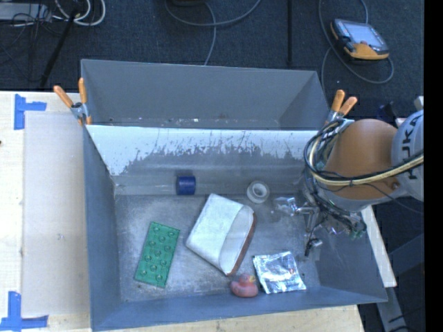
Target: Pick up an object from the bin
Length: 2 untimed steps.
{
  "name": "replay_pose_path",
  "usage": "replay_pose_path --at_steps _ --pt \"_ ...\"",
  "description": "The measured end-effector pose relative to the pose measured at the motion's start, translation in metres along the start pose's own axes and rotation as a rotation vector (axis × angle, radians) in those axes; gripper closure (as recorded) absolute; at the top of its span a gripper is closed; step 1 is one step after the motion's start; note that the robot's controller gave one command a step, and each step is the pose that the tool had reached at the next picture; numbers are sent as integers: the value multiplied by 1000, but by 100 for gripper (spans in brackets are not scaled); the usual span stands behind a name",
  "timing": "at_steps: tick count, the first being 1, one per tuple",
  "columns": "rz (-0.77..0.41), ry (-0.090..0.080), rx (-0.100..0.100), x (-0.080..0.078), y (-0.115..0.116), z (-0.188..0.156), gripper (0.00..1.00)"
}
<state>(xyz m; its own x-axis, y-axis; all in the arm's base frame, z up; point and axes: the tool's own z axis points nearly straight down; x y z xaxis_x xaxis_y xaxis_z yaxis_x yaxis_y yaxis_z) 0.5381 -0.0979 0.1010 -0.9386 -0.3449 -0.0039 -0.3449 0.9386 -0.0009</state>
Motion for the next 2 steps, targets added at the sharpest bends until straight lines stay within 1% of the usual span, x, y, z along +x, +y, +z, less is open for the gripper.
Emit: replay_pose_path --at_steps 1,2 --pt "-65 9 -5 33 21 33 0" --pt "-70 5 -2 31 21 31 100"
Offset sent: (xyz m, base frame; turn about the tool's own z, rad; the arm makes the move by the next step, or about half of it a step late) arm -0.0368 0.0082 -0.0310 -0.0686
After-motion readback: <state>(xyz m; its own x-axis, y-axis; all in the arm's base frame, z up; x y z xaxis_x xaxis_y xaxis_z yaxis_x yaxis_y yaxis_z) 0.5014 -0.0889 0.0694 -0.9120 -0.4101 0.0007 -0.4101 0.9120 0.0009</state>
